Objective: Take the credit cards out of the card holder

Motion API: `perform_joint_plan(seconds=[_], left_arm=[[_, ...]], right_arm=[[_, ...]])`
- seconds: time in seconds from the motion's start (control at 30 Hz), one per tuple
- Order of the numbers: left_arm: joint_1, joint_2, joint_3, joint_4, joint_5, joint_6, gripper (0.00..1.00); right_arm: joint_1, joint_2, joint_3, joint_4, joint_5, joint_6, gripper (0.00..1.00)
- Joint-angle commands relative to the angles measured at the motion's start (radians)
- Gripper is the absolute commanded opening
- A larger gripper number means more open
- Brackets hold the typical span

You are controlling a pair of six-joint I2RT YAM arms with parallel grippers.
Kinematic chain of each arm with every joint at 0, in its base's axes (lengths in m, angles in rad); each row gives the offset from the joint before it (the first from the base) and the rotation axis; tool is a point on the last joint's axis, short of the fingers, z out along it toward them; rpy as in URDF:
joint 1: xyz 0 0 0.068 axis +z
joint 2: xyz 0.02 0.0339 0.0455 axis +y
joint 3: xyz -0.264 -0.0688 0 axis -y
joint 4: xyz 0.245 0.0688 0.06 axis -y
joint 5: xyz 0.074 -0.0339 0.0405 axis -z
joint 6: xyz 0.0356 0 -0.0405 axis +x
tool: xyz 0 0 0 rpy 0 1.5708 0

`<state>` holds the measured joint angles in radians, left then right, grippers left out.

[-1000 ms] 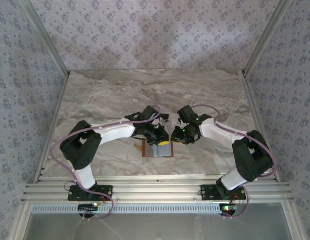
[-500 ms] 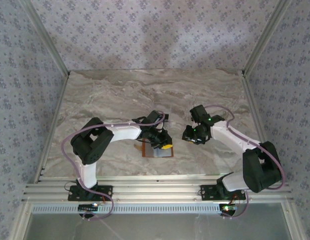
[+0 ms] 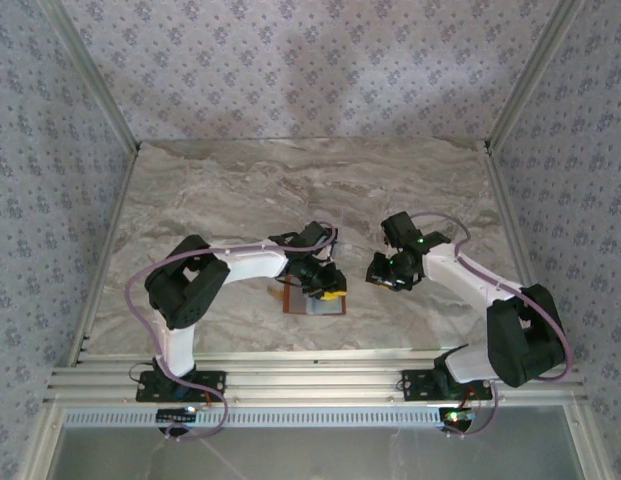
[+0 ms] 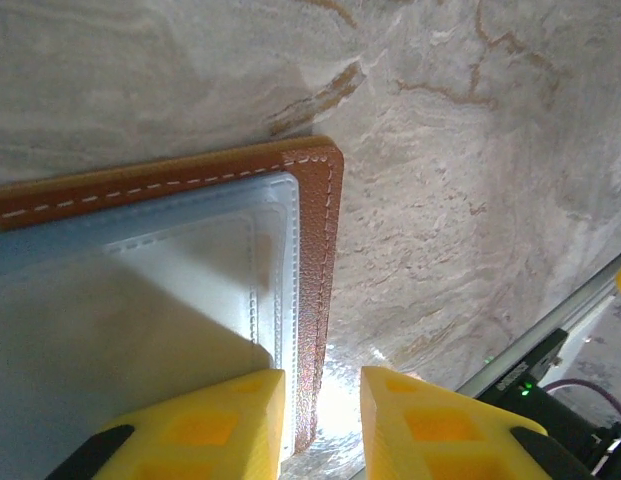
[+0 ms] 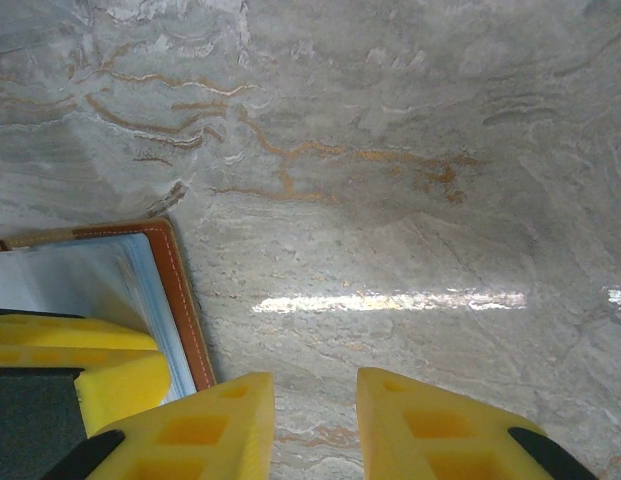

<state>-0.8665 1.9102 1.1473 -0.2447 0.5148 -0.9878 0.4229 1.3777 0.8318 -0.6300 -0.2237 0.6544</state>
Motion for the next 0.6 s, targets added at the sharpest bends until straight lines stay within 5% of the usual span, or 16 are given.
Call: perform_joint_plan(seconds=[0.0,0.57], left_arm=[[-0.009,-0.006,0.017,-0.128,-0.069,0.049,0.29],[-0.010,-0.067,0.007,-0.144,-0.085,0.076,0.31]], right_arm=[[-0.007,-0.014,-0.001,-0.029,0.005,-0.016,0.29],[0.015,-0.016,-0.010,0.046,-0.070,-0.016,0.29]])
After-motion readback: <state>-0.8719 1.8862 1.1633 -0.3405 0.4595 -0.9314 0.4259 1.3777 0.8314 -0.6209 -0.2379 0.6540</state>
